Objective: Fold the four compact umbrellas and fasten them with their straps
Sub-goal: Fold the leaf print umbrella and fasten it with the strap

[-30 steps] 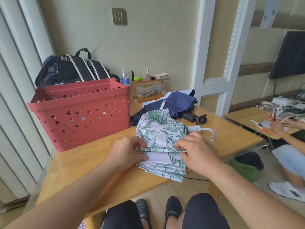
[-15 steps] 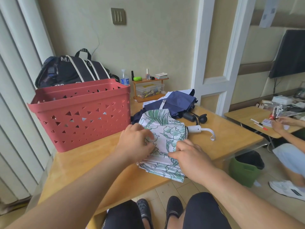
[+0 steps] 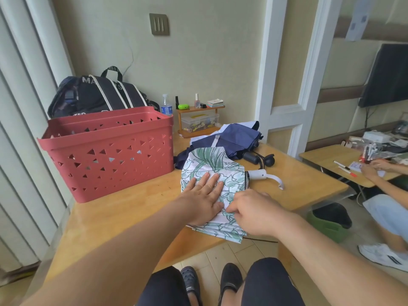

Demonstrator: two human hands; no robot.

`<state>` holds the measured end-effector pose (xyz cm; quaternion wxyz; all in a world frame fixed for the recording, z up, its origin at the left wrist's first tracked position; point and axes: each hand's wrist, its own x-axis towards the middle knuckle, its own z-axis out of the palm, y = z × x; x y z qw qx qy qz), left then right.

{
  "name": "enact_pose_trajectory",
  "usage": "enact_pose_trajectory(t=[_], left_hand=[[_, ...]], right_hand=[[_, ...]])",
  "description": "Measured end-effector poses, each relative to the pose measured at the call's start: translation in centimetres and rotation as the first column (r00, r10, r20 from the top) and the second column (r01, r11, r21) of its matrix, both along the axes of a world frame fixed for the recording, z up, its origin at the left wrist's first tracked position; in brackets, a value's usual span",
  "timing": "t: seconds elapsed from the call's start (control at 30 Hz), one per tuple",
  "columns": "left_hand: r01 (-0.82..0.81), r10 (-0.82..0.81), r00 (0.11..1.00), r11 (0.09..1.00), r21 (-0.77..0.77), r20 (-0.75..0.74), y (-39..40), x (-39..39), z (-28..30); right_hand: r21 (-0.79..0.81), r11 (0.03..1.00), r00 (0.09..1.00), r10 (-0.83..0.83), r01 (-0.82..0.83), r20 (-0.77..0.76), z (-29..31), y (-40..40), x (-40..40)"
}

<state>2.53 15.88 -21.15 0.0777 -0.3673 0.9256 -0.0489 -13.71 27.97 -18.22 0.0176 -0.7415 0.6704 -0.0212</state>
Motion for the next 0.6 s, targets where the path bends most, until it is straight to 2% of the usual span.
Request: enact_pose_trajectory(t=[0.1, 0.17, 0.27, 0.37, 0.6], left_hand=[[0.002, -0.002, 1.0, 1.0, 0.011, -0.001, 0.3, 0.1, 0.1], [-0.004, 0.004, 1.0, 1.0, 0.022, -0.002, 0.6, 0.2, 0.1], [-0.009, 0.009, 1.0, 0.999, 0.041, 0.002, 1.1, 0.3, 0.1], [-0.015, 0.014, 1.0, 0.998, 0.053, 0.009, 1.4, 0.4, 0.1], [0.006, 0.005, 0.998, 0.989, 0.145, -0.07, 2.6, 2.0, -0.1]], right_hand=[[-0.264, 0.955, 0.968, -0.07, 0.135, 0.241, 0.8, -1.9, -0.5], [-0.32, 0.927, 0.944, -0.091, 0.197, 0.317, 0.6, -3.0, -0.5], [-0.063, 0.99, 0.961, -0.104, 0.124, 0.256, -1.4, -3.4, -0.4], [0.125, 0.982, 0.981, -0.156, 0.141, 0.119, -2.9, -3.1, -0.8], [0.205, 0.961, 0.977, -0.204, 0.186, 0.069, -2.8, -1.9, -0.6]])
